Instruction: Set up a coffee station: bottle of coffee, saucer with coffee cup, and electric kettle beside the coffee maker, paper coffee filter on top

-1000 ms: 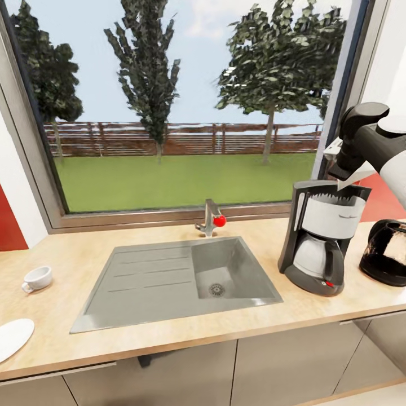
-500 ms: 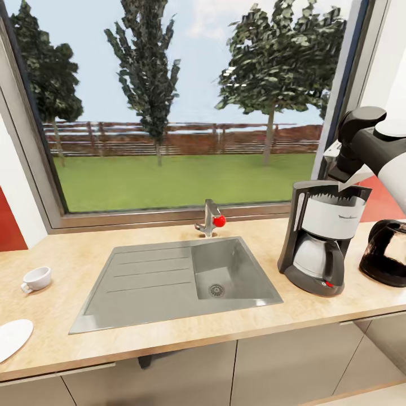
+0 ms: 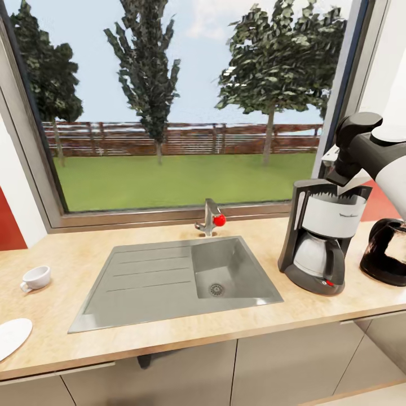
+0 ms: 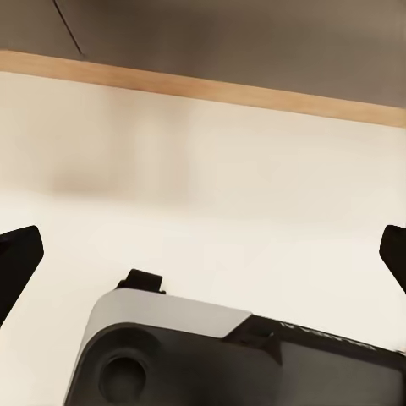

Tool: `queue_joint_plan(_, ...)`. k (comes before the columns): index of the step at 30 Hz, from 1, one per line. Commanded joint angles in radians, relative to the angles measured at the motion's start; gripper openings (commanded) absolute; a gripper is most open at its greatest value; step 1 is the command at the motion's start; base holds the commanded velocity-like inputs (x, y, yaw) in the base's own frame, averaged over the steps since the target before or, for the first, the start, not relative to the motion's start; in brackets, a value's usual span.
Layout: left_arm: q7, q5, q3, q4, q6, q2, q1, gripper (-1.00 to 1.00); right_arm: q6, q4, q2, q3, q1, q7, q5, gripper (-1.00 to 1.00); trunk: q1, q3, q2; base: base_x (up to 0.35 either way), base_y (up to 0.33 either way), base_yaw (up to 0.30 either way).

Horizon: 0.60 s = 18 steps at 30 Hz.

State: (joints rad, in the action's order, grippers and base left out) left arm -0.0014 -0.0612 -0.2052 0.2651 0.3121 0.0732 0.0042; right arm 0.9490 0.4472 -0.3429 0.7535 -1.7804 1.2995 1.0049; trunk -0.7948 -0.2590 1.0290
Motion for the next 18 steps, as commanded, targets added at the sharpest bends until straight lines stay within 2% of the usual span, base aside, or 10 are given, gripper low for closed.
queue_joint_plan(1,0.0,-0.006,0.001,0.002,0.001,0.0,0.0,1.0,0.013,0.002,-0.001,0.003,-0.001,0.012,0.004,-1.0,-0.004,-0.004,0.008,0.0,0.0,0.0)
queue_joint_plan(12,0.0,-0.006,0.001,0.002,0.001,0.0,0.0,1.0,0.013,0.002,-0.001,0.003,-0.001,0.012,0.004,-1.0,-0.004,-0.004,0.008,0.0,0.0,0.0)
queue_joint_plan(15,0.0,-0.006,0.001,0.002,0.001,0.0,0.0,1.0,0.013,0.002,-0.001,0.003,-0.001,0.012,0.004,-1.0,-0.016,-0.014,0.029,0.0,0.0,0.0)
queue_joint_plan(18,0.0,-0.006,0.001,0.002,0.001,0.0,0.0,1.0,0.013,0.002,-0.001,0.003,-0.001,0.012,0.004,-1.0,-0.016,-0.014,0.029,0.0,0.0,0.0)
